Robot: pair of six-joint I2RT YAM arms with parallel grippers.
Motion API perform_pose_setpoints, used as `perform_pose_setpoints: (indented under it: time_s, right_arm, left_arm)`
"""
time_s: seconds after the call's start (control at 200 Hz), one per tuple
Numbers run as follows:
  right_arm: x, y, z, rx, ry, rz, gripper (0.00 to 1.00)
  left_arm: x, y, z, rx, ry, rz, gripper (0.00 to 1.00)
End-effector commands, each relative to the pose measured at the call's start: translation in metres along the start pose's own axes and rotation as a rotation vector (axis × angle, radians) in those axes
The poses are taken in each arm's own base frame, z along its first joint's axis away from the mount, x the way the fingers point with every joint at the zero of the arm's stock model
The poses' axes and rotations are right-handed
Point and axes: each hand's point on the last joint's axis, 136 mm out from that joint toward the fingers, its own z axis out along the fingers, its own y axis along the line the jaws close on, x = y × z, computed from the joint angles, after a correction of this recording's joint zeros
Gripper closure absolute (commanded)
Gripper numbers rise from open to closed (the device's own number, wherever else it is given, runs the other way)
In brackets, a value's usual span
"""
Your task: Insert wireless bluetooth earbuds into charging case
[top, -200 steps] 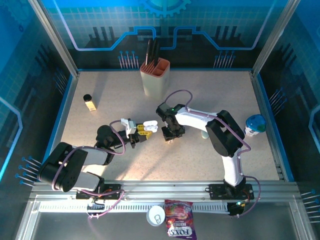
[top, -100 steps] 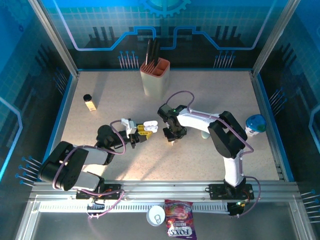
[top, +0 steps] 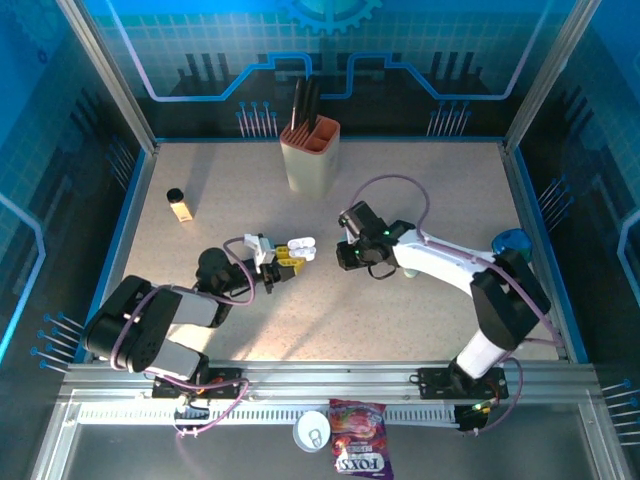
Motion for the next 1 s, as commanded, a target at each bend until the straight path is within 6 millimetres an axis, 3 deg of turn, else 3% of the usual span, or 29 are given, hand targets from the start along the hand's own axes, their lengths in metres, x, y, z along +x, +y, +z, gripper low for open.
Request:
perform_pose_setpoints:
  time_s: [0.0, 0.145, 0.28, 0.305, 0.555, 0.69, 0.996]
  right_arm:
    - [-0.039, 0.006, -0.020, -0.075, -0.222, 0.029, 0.78]
    - [-0.059, 0.010, -0.044, -0.115, -0.376, -0.003, 0.78]
    - [-0.083, 0.017, -0.075, -0.148, -0.524, -0.046, 0.79]
    - [-0.077, 0.014, -0.073, -0.143, -0.524, -0.055, 0.79]
    - [-0.099, 0.018, -0.106, -0.152, -0.645, -0.120, 0.79]
    - [-0.102, 0.030, -0.113, -0.217, -0.663, -0.151, 0.79]
    - [-0.101, 0.047, -0.109, -0.314, -0.646, -0.169, 0.80]
  left_arm:
    - [-0.009, 0.012, 0.009, -0.055, -0.027, -0.004, 0.93]
    - [-0.003, 0.023, 0.024, -0.151, -0.001, -0.086, 0.93]
    - [0.004, 0.016, 0.040, -0.158, 0.045, -0.158, 0.93]
    - [0.006, 0.017, 0.042, -0.166, 0.052, -0.182, 0.93]
    - [0.009, 0.022, 0.049, -0.235, 0.109, -0.257, 0.94]
    - [0.005, 0.021, 0.052, -0.235, 0.121, -0.269, 0.94]
    - [-0.003, 0.018, 0.062, -0.186, 0.110, -0.296, 0.93]
